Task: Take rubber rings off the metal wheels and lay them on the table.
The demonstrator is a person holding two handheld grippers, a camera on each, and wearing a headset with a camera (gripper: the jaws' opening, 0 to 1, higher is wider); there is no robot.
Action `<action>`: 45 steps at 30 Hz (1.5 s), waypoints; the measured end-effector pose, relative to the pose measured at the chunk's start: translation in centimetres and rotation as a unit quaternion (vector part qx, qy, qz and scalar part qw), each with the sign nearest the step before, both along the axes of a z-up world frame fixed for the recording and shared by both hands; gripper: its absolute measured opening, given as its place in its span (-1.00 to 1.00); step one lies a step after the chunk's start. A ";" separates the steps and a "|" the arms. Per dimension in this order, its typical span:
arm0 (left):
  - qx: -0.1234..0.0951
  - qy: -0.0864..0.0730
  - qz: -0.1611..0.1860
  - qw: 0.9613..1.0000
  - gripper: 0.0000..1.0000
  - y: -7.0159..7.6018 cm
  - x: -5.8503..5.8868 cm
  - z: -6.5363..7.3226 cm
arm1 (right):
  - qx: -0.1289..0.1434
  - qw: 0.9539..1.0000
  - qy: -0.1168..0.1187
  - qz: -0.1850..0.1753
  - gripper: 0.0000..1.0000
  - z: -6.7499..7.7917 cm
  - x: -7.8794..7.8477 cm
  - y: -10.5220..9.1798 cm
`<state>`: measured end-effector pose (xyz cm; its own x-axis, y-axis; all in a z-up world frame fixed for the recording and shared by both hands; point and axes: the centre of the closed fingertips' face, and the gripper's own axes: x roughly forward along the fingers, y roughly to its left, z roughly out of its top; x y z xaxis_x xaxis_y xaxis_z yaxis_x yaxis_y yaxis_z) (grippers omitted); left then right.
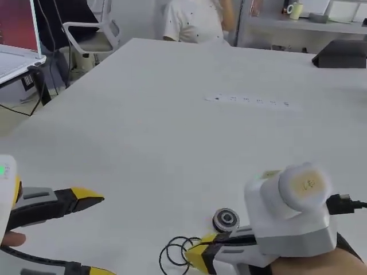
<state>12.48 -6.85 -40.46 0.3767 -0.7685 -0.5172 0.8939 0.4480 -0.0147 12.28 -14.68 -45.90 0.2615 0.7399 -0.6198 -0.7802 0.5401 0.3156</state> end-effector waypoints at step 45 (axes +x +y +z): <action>0.013 -0.006 -0.010 1.000 0.44 -0.1 0.0 -0.2 | -0.004 0.996 -0.064 -0.064 -0.98 2.1 4.0 -3.1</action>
<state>12.46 -6.94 -40.63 0.3672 -0.7627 -0.5324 0.9030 0.4296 0.0074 16.31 -17.75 -43.75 0.4296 0.6907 -0.5817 -0.7387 0.6393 0.2136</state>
